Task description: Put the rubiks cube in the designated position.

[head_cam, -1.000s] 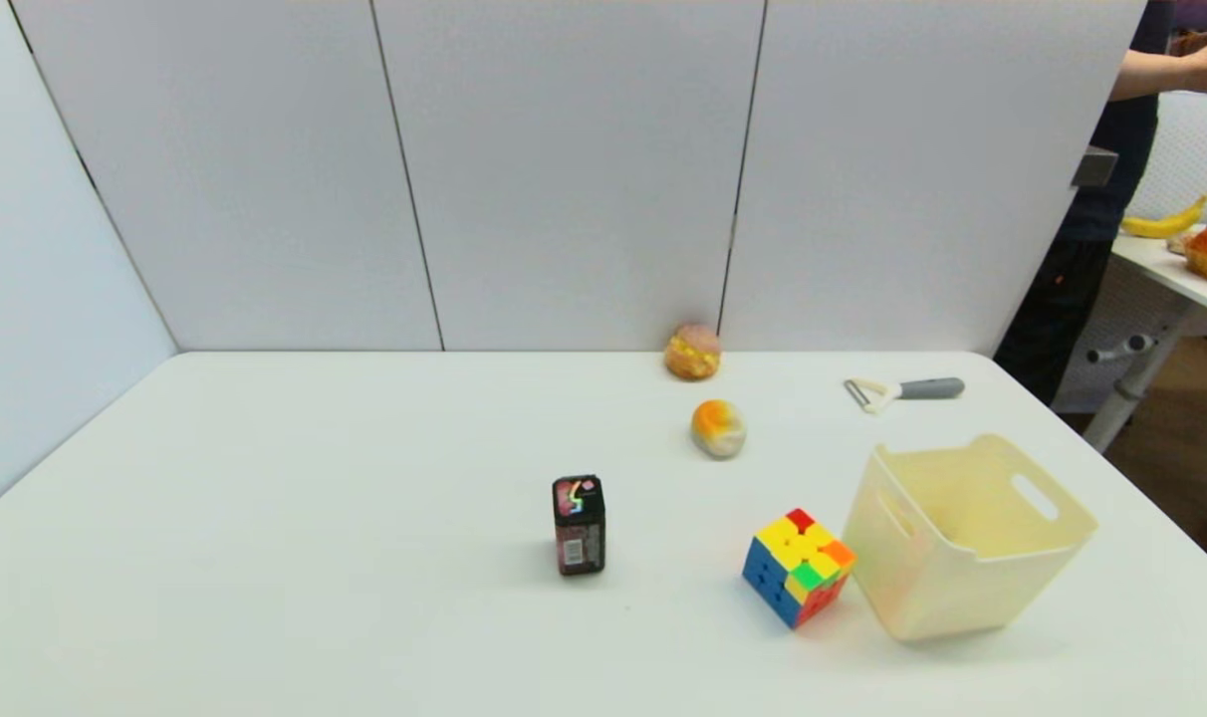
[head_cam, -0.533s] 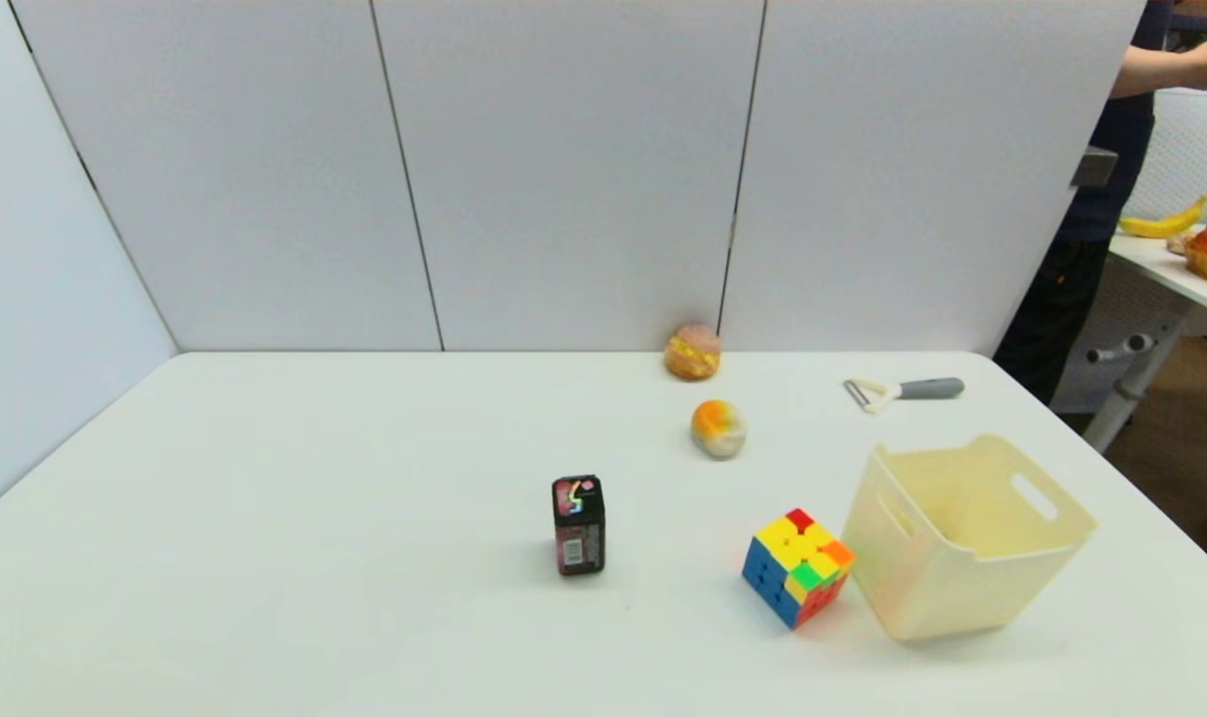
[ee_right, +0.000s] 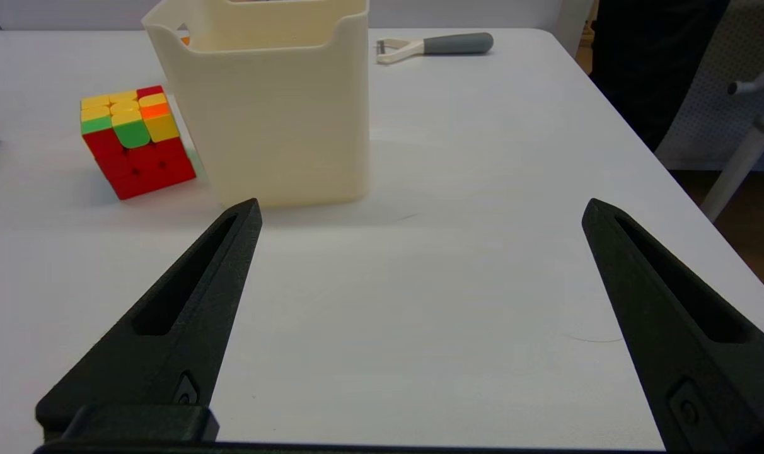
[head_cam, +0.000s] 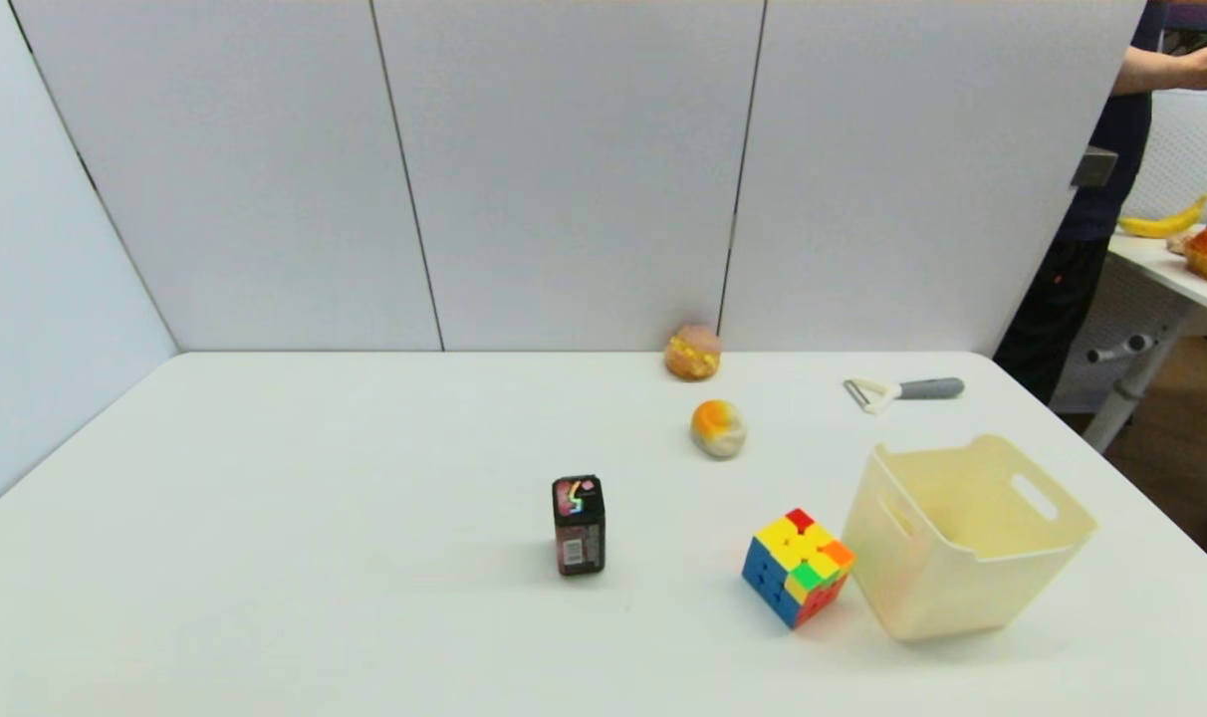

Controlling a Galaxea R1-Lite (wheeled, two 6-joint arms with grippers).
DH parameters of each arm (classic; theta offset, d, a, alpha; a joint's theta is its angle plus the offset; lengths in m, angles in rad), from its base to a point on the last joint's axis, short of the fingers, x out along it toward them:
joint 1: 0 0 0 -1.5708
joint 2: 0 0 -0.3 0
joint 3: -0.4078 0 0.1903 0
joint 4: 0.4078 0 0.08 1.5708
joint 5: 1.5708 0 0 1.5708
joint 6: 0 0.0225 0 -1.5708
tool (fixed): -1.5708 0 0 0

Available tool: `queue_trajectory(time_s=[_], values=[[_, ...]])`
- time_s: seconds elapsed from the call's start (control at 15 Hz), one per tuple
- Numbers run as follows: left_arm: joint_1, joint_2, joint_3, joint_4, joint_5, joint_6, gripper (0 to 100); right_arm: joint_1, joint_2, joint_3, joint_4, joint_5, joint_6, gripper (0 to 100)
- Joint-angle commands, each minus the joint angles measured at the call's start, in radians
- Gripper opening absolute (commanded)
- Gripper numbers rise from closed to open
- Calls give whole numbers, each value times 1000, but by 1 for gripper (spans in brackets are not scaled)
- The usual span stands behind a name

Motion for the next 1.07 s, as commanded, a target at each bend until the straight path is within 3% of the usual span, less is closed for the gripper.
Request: queue_trajectory(time_s=[0.07, 1.07], values=[[1, 0, 1, -1, 0, 0, 100, 0, 1, 0, 0, 0, 0, 100], [1, 0, 1, -1, 0, 0, 100, 0, 1, 2, -11, 0, 5, 100]])
